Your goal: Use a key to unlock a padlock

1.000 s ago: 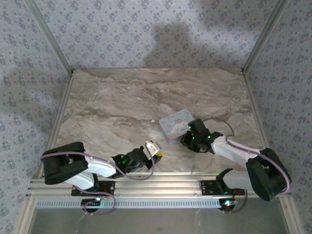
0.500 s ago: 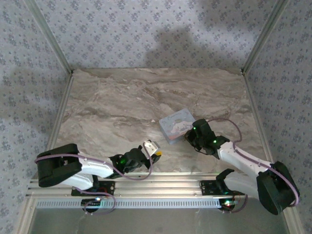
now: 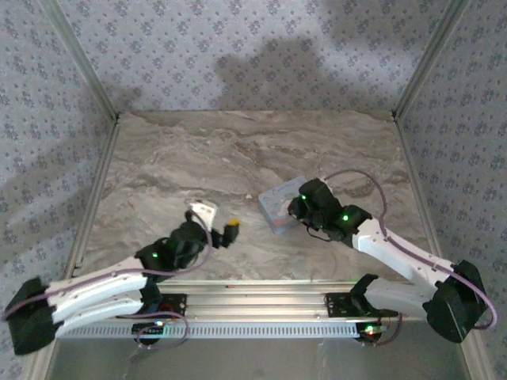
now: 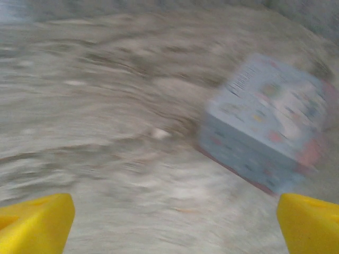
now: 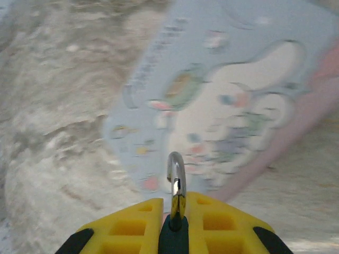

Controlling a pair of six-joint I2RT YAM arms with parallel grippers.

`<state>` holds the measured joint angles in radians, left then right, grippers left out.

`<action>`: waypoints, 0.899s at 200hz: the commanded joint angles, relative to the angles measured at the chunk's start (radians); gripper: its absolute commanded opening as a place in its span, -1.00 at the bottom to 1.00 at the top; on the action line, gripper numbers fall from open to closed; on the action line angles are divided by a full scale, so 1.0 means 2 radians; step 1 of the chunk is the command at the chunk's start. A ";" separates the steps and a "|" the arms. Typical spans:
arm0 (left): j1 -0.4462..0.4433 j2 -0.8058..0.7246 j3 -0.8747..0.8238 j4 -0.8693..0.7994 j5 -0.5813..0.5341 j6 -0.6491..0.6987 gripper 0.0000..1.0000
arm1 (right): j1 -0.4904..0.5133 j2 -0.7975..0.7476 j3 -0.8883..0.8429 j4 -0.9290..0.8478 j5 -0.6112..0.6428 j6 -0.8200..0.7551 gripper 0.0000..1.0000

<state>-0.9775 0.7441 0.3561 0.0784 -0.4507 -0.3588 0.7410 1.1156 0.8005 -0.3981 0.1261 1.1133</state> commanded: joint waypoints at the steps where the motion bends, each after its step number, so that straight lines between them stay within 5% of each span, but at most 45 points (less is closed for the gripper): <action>1: 0.053 -0.098 0.012 -0.179 -0.010 -0.060 0.96 | 0.039 0.071 0.066 -0.028 0.015 -0.051 -1.00; 37: 0.102 -0.233 0.015 -0.289 0.010 -0.096 0.96 | 0.085 0.262 0.238 -0.042 -0.062 -0.121 -1.00; 77: 0.104 -0.243 0.017 -0.340 0.028 -0.126 0.96 | 0.097 0.403 0.382 -0.095 -0.110 -0.169 -0.89; 109: 0.105 -0.232 0.025 -0.362 0.031 -0.132 0.96 | 0.094 0.425 0.398 -0.097 -0.117 -0.173 -0.69; 135: 0.105 -0.231 0.036 -0.372 0.033 -0.127 0.96 | 0.094 0.418 0.402 -0.099 -0.108 -0.180 -0.14; 180: 0.105 -0.192 0.071 -0.395 0.045 -0.111 0.96 | 0.091 0.385 0.427 -0.138 -0.079 -0.210 0.28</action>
<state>-0.7738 0.3138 0.4377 -0.6662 -0.3809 -0.6029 0.9310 1.9556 1.5993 -0.6010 -0.0757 0.7437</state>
